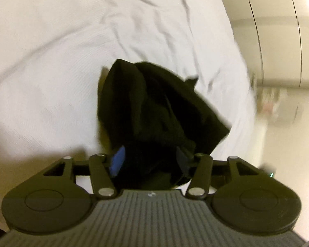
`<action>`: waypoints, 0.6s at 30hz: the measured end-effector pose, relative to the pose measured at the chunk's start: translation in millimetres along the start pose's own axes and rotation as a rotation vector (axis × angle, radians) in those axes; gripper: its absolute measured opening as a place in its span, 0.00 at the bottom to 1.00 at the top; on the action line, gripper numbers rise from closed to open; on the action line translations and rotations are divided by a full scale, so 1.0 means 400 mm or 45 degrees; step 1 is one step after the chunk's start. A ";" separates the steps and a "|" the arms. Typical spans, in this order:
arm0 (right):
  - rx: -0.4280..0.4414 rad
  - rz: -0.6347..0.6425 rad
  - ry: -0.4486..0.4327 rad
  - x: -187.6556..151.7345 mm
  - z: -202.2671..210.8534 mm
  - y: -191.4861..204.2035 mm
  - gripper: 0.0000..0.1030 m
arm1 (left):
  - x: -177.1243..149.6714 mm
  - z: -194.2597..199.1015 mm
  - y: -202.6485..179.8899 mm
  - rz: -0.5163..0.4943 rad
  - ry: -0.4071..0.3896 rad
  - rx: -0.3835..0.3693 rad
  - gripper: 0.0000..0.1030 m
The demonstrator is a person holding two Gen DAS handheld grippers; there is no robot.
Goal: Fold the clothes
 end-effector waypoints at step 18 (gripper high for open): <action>-0.095 0.338 0.024 0.044 0.004 0.037 0.54 | 0.013 -0.130 0.000 0.180 -0.050 0.096 0.19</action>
Point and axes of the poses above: each gripper's, at about its wrist camera, not at the fingertips, and z roughly against the way its jaws point, y to its left, x to its top, the point moved 3 cm from there along -z, roughly the way its jaws point, and after that the axes turned 3 degrees about -z, right-handed, at the moved point
